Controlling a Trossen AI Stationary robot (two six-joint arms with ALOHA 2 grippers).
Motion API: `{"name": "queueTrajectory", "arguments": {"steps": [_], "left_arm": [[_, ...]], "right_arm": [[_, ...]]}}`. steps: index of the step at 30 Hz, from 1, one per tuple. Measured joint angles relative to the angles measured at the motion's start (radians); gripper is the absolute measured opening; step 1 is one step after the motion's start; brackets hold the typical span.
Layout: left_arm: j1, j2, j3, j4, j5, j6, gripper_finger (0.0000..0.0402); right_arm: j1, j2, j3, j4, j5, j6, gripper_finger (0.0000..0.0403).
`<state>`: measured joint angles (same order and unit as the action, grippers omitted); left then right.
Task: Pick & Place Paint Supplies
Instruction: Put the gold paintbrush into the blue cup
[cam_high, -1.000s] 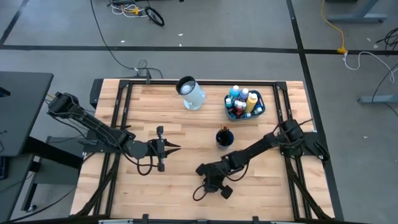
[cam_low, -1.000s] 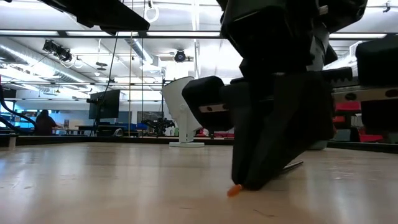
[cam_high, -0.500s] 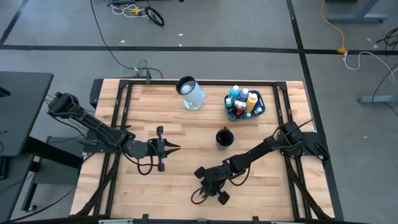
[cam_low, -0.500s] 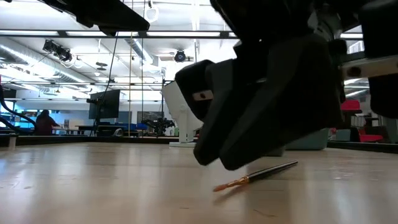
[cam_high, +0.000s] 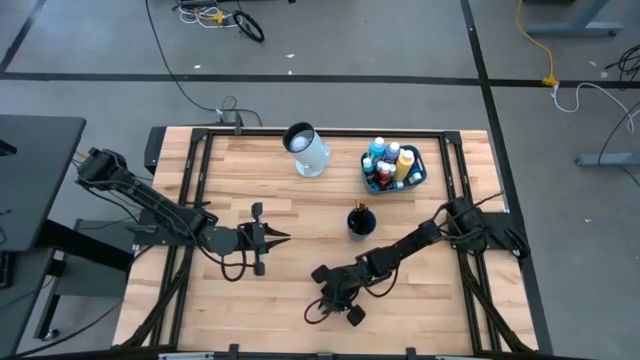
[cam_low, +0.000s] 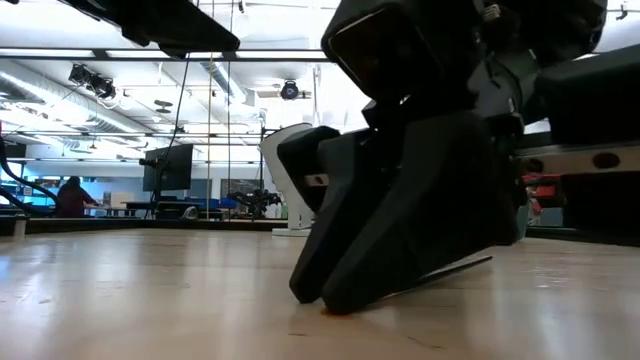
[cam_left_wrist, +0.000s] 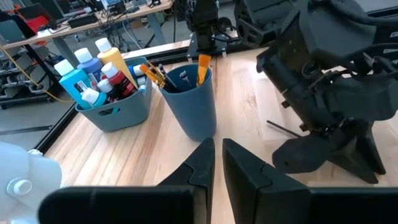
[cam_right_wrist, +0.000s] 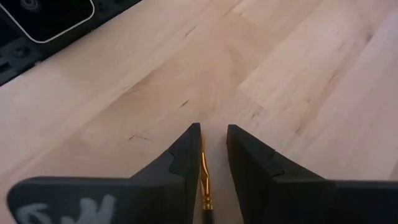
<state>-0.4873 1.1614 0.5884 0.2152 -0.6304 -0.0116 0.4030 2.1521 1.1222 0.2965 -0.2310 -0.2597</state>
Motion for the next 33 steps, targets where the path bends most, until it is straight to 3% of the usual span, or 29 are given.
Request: {"name": "queueTrajectory", "arguments": {"steps": [7, 13, 19, 33], "left_arm": [[0.0, 0.0, 0.0, 0.001, 0.0, 0.0, 0.0041], [0.0, 0.0, 0.0, 0.002, 0.005, 0.008, 0.0041], [0.0, 0.0, 0.0, 0.002, 0.006, -0.003, 0.0041], [0.0, 0.0, 0.0, 0.003, 0.005, -0.01, 0.0041]], "right_arm": [[-0.003, -0.007, -0.053, 0.144, -0.021, 0.024, 0.0084], [0.002, -0.089, -0.056, 0.13, -0.007, -0.059, 0.0084], [0.001, -0.117, -0.056, 0.117, -0.009, -0.031, 0.0084], [-0.008, -0.013, -0.052, 0.133, -0.026, -0.015, 0.0084]]}}
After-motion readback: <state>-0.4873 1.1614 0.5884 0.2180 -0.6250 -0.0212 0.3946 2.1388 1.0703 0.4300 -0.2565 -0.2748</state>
